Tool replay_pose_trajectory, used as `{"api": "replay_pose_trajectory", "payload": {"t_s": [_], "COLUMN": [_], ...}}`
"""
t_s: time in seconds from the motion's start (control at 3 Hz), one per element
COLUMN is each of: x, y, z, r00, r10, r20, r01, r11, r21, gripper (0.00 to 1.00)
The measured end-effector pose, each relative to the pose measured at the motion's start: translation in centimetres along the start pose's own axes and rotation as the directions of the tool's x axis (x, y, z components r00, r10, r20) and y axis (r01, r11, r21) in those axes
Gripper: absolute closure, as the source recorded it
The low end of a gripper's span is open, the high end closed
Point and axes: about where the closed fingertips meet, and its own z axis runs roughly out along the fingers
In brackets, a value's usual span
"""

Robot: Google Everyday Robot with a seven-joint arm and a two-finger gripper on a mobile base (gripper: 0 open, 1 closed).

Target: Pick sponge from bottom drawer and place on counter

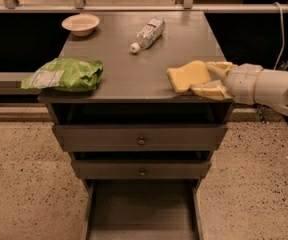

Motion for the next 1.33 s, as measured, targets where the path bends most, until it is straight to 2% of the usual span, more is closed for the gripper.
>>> {"api": "replay_pose_trajectory", "payload": {"t_s": [0.33, 0.67, 1.0, 1.33], "x": [-0.6, -0.1, 0.7, 0.5], "y": [-1.8, -2.4, -2.4, -1.4], "z": [2.5, 5.1, 7.4, 7.0], "r00": [0.993, 0.971, 0.926, 0.912], "r10": [0.081, 0.173, 0.283, 0.297], "r20": [-0.084, -0.163, -0.251, -0.285], "r01": [-0.083, -0.191, -0.335, -0.368], "r11": [0.9961, 0.9764, 0.9218, 0.8966], "r21": [-0.028, -0.102, -0.195, -0.246], "gripper": [0.62, 0.4, 0.16, 0.0]}}
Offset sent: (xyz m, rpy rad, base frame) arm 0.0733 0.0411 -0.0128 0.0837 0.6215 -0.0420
